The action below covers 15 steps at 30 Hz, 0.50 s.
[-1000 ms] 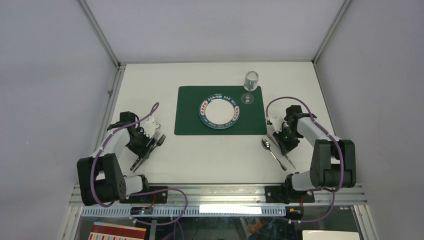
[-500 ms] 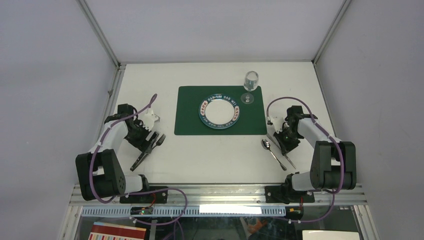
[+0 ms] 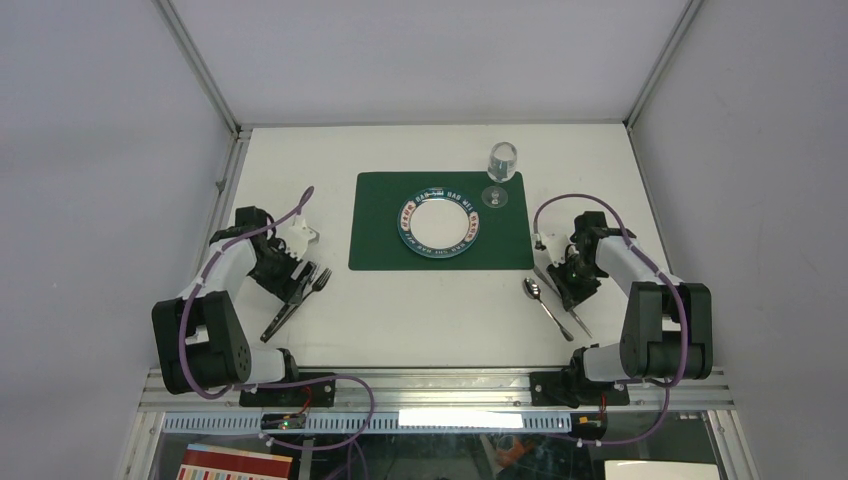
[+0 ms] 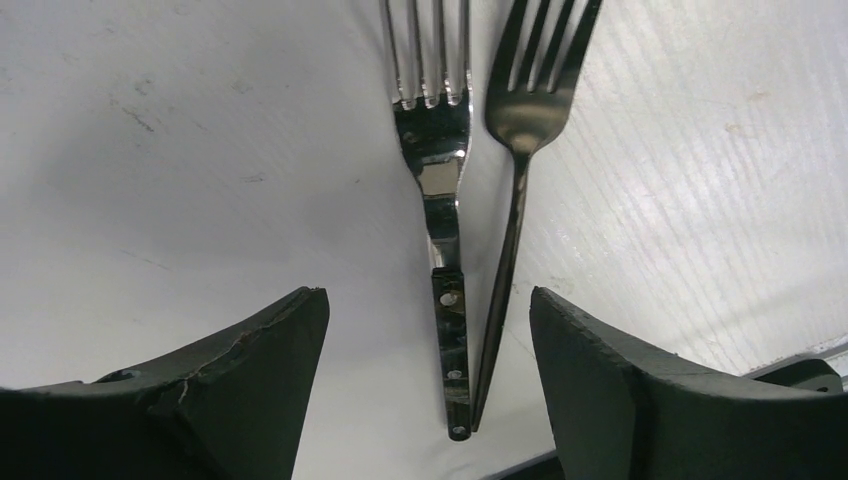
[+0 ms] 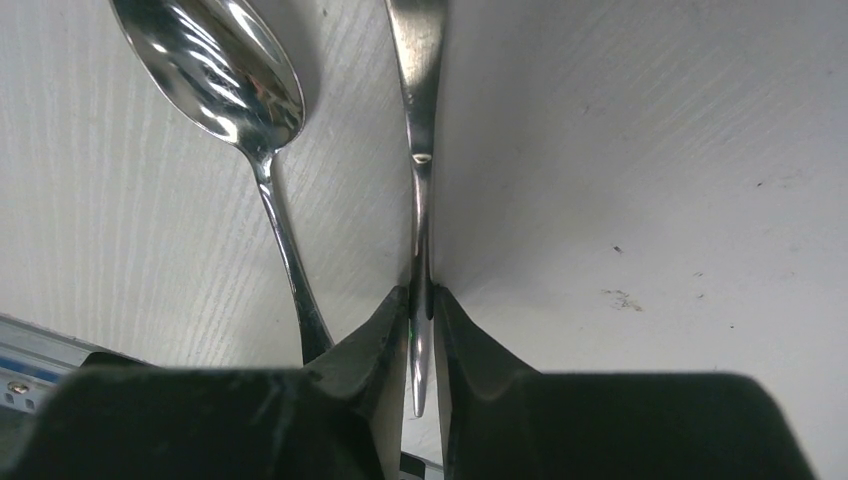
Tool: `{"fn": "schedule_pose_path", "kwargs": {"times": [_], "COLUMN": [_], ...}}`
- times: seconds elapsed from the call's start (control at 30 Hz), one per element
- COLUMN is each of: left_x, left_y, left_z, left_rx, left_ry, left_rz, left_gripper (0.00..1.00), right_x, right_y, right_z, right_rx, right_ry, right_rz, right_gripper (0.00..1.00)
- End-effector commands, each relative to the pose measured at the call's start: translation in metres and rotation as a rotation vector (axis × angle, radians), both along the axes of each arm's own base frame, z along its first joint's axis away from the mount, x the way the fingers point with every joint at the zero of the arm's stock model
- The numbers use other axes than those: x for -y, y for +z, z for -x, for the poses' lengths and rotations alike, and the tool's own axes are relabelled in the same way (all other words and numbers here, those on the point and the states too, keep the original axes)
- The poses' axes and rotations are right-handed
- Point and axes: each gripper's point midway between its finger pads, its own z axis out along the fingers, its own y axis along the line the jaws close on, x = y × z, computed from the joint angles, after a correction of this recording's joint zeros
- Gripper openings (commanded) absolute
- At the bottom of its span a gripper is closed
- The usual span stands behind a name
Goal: Set the dinner table for one person
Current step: Pick up the knife at the center of the board.
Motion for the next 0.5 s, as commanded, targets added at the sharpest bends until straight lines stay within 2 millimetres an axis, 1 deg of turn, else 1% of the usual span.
{"fn": "schedule_pose_path", "kwargs": {"times": [0.0, 0.1, 0.13, 0.27, 0.37, 0.4, 0.47], "left_x": [-0.012, -0.017, -0.017, -0.012, -0.013, -0.013, -0.015], "left_y": [0.001, -0.006, -0.013, -0.018, -0.023, -0.025, -0.028], "left_z": [-0.017, -0.019, -0.018, -0.02, -0.019, -0.017, -0.013], "left_rx": [0.063, 0.048, 0.02, -0.006, -0.021, -0.031, -0.043], "left_ry": [0.028, 0.048, 0.05, 0.051, 0.054, 0.054, 0.058], "left_rz": [-0.032, -0.043, -0.036, -0.001, -0.008, -0.009, -0.021], "left_gripper": [0.76, 0.75, 0.73, 0.69, 0.68, 0.66, 0.59], "right_x": [0.002, 0.003, 0.003, 0.004, 0.004, 0.004, 0.004], "right_y": [-0.001, 0.0, 0.0, 0.002, 0.003, 0.003, 0.003], "right_z": [-0.004, -0.003, -0.004, -0.004, -0.005, -0.006, -0.005], "right_rx": [0.02, 0.023, 0.025, 0.031, 0.036, 0.037, 0.03], "right_ry": [0.009, 0.009, 0.009, 0.011, 0.012, 0.012, 0.015], "right_rz": [-0.005, -0.005, -0.003, -0.001, -0.003, -0.003, -0.006], "right_gripper": [0.17, 0.17, 0.17, 0.16, 0.16, 0.16, 0.16]}}
